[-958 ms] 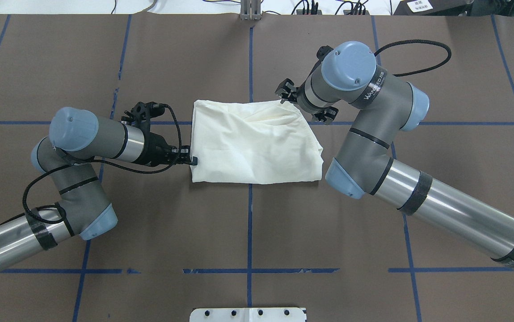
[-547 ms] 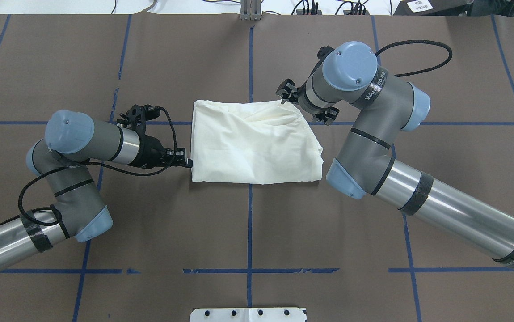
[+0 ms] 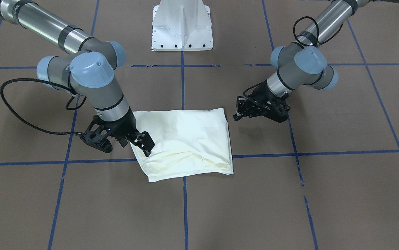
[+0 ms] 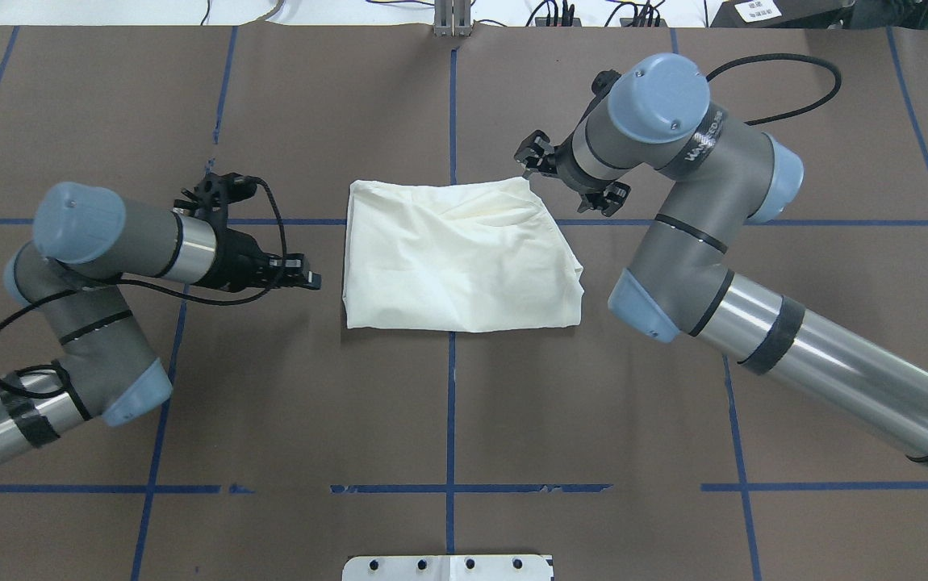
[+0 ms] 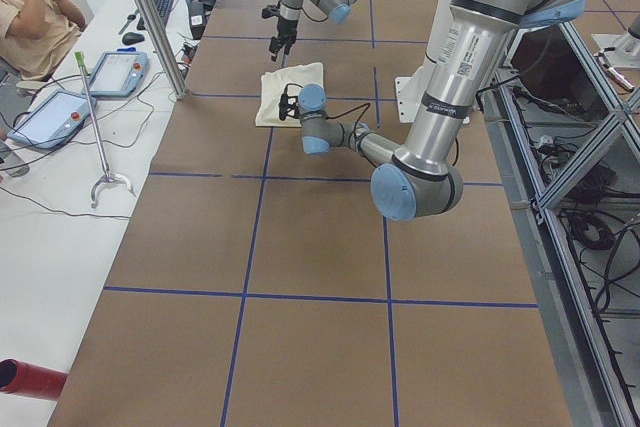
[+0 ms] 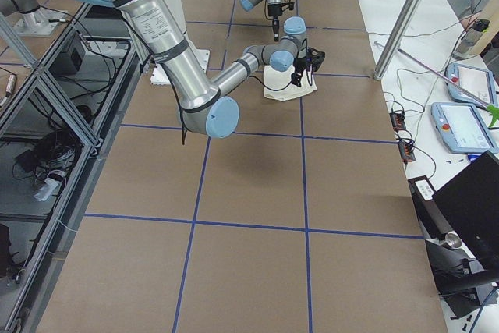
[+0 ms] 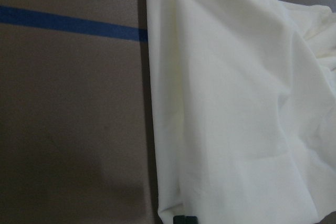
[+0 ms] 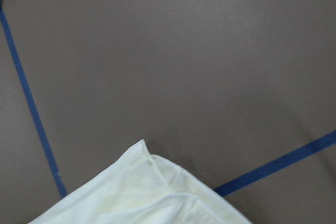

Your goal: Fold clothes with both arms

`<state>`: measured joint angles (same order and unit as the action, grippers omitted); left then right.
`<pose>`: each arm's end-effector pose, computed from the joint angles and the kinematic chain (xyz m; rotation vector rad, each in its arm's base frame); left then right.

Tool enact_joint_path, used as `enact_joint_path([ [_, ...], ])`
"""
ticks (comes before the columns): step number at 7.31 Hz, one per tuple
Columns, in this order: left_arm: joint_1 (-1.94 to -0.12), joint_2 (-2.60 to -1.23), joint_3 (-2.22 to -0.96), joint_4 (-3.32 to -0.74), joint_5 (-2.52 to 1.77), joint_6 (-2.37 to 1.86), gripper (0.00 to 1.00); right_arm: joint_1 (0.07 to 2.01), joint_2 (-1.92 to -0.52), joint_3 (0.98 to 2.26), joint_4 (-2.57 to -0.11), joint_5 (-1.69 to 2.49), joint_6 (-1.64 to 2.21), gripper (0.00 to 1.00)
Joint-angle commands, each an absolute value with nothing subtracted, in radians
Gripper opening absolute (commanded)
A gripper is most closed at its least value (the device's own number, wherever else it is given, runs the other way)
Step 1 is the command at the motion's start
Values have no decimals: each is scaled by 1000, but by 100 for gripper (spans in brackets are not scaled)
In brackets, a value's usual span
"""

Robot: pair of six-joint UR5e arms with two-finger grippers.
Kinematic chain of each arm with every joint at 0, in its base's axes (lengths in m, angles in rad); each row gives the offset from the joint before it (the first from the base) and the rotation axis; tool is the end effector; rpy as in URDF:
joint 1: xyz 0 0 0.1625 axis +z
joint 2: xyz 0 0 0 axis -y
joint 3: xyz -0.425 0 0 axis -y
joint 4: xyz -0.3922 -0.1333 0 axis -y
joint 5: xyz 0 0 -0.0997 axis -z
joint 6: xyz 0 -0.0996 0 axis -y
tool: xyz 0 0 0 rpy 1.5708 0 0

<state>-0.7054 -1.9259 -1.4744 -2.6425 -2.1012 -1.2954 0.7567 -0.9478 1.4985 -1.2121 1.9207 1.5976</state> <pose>0.4290 -0.4742 0.3843 0.2134 1.3472 -0.0085 -0.4535 -0.5645 0.2812 0.0175 -0.9697 0.5633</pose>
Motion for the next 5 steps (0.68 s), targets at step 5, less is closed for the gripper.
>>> enact_joint_path([
  [5,-1312,-1632,-1476,-2436,-2405,-318,0,1289,-1386,1687,-1259,2307,818,100],
])
